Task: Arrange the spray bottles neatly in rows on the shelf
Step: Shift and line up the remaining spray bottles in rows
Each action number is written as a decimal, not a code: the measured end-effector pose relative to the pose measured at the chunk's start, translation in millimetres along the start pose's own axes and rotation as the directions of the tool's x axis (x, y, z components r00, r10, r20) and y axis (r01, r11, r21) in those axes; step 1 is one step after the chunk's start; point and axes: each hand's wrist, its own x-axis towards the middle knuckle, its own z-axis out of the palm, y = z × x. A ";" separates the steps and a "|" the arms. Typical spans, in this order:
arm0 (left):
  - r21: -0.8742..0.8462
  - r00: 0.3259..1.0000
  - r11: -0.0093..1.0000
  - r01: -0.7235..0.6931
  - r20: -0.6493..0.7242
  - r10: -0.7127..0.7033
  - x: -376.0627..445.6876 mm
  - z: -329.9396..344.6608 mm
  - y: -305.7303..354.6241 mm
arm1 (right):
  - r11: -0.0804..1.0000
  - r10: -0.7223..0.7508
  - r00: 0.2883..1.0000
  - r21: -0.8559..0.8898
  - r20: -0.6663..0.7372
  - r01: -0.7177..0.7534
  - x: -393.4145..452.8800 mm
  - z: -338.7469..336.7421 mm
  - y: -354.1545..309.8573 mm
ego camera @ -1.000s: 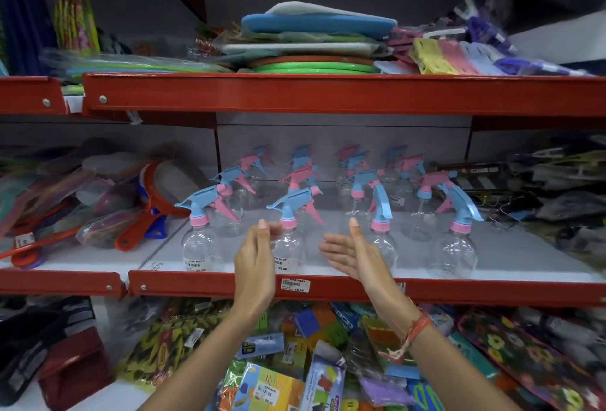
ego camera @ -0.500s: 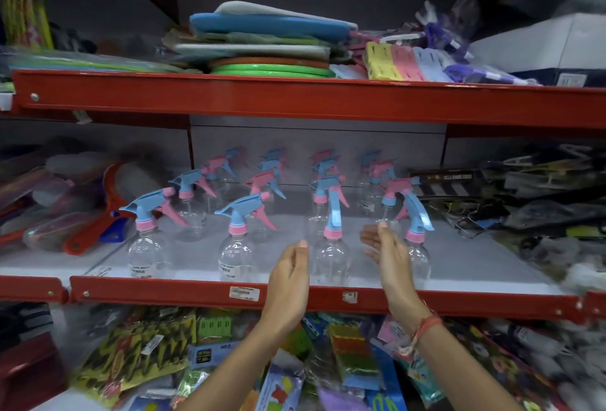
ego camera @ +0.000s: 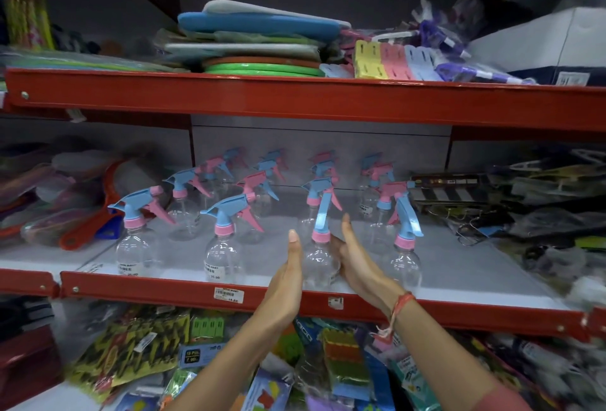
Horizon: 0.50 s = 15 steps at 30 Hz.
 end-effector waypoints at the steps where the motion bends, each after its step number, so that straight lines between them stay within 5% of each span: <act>1: -0.026 1.000 1.000 0.013 0.007 -0.013 4.6 -1.0 2.1 | 1.000 -0.002 1.000 0.007 0.012 0.002 -2.5 -1.4 0.2; 15: -0.056 0.997 0.997 -0.058 0.051 0.061 34.8 -23.1 -4.1 | 0.999 0.017 0.999 0.044 0.032 -0.018 -33.3 3.2 6.4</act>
